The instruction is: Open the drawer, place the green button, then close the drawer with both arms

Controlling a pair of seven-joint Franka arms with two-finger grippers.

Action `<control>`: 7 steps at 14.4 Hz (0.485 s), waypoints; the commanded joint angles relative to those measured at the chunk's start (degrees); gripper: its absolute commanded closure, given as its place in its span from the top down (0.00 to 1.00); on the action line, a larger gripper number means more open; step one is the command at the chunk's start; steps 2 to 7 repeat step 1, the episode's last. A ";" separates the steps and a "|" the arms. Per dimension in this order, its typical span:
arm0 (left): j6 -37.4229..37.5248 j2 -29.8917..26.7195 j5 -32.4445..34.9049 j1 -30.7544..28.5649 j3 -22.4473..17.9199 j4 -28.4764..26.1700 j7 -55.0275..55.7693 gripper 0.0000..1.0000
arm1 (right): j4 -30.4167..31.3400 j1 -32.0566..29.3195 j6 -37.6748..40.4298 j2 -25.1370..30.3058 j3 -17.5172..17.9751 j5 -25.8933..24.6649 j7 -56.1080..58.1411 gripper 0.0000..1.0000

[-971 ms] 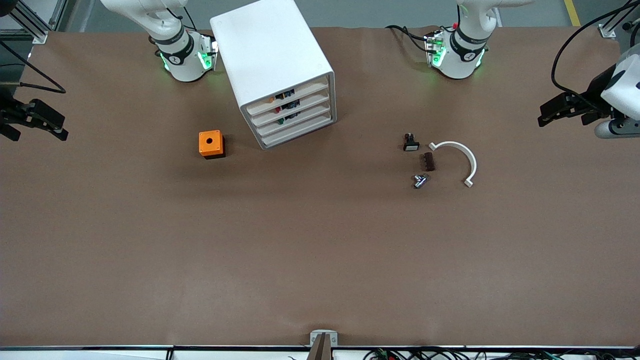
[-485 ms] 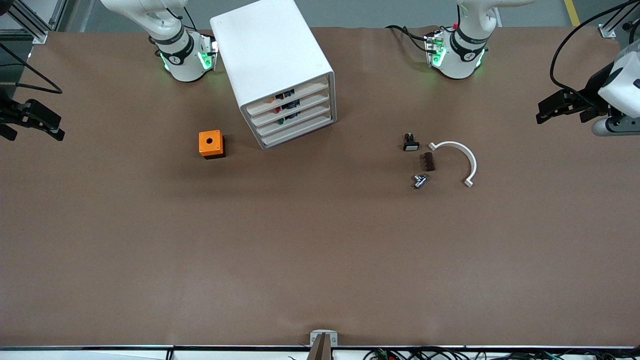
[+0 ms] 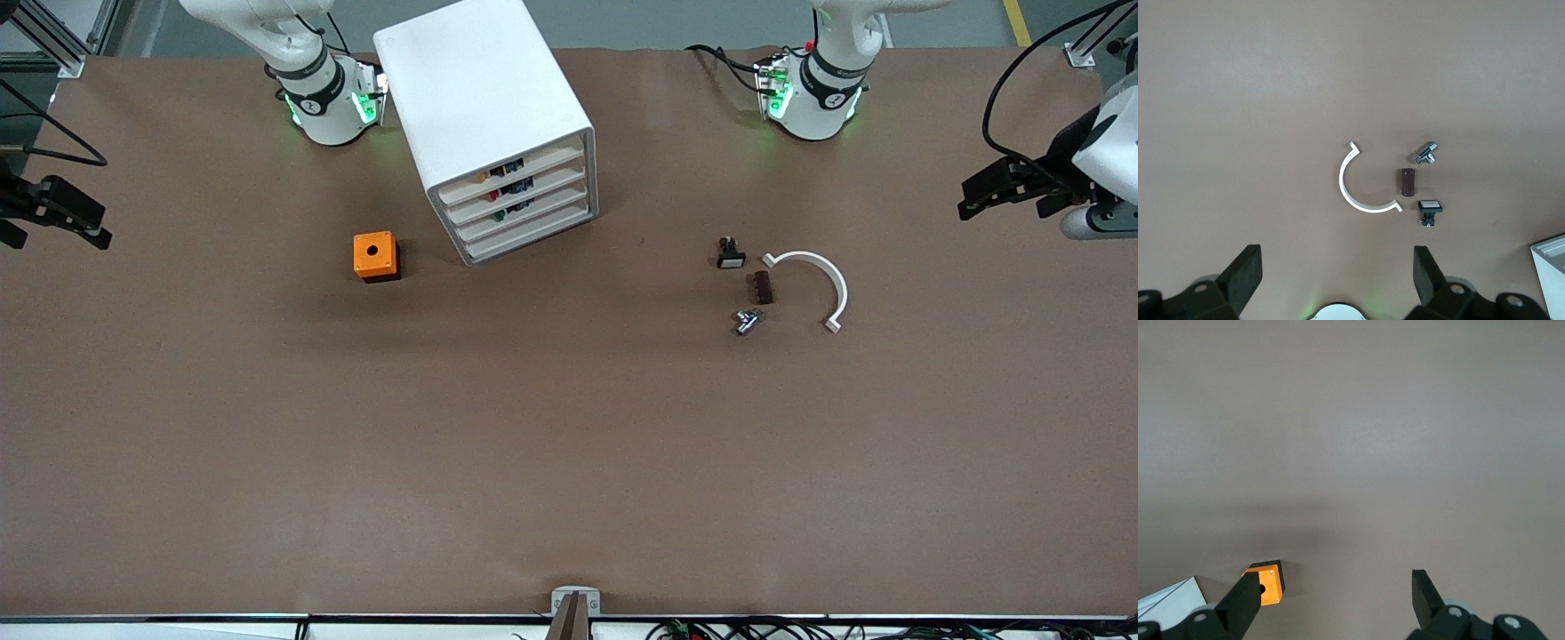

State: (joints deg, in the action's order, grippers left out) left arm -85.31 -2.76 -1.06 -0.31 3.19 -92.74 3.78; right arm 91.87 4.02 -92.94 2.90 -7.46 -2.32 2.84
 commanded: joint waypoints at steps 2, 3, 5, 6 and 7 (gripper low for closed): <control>1.11 0.65 0.44 -0.31 0.42 1.60 -0.97 1.00 | -0.91 -1.30 1.01 -0.08 0.42 1.09 0.77 1.00; 1.11 0.65 0.44 -0.31 0.42 1.60 -0.97 1.00 | -0.91 -1.30 1.01 -0.08 0.42 1.09 0.77 1.00; 1.11 0.65 0.44 -0.31 0.42 1.60 -0.97 1.00 | -0.91 -1.30 1.01 -0.08 0.42 1.09 0.77 1.00; 1.11 0.65 0.44 -0.31 0.42 1.60 -0.97 1.00 | -0.91 -1.30 1.01 -0.08 0.42 1.09 0.77 1.00; 1.11 0.65 0.44 -0.31 0.42 1.60 -0.97 1.00 | -0.91 -1.30 1.01 -0.08 0.42 1.09 0.77 1.00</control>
